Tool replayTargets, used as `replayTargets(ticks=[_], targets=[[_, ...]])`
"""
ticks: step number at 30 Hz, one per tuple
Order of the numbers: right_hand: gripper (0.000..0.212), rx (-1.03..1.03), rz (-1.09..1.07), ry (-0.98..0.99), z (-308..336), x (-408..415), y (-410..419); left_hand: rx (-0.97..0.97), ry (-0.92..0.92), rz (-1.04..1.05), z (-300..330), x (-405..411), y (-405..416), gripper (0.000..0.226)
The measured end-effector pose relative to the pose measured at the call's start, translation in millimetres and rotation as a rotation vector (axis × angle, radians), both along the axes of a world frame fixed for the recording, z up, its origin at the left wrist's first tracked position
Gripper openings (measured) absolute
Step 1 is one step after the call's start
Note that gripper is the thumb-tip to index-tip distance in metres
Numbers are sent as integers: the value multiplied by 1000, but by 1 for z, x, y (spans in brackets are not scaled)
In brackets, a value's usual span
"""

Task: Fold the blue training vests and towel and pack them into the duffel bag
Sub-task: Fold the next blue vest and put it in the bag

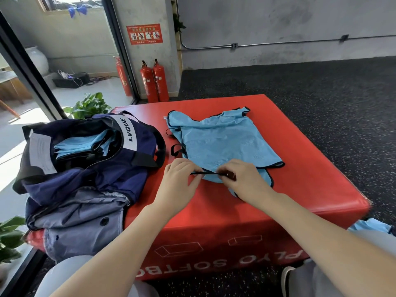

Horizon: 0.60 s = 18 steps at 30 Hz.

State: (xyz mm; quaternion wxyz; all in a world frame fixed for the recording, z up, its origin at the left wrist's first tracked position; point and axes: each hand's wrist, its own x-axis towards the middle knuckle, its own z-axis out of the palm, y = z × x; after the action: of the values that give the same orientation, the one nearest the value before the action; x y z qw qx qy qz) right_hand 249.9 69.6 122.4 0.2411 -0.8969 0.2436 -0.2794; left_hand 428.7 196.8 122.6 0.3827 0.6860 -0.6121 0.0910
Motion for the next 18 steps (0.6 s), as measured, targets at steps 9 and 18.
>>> replayTargets(ticks=[9,18], targets=[[13,-22,-279,19,24,-54,-60,-121,187,4,14,11,0,25],[15,-11,-399,87,12,-90,-95,181,263,-8,6,22,0,33]])
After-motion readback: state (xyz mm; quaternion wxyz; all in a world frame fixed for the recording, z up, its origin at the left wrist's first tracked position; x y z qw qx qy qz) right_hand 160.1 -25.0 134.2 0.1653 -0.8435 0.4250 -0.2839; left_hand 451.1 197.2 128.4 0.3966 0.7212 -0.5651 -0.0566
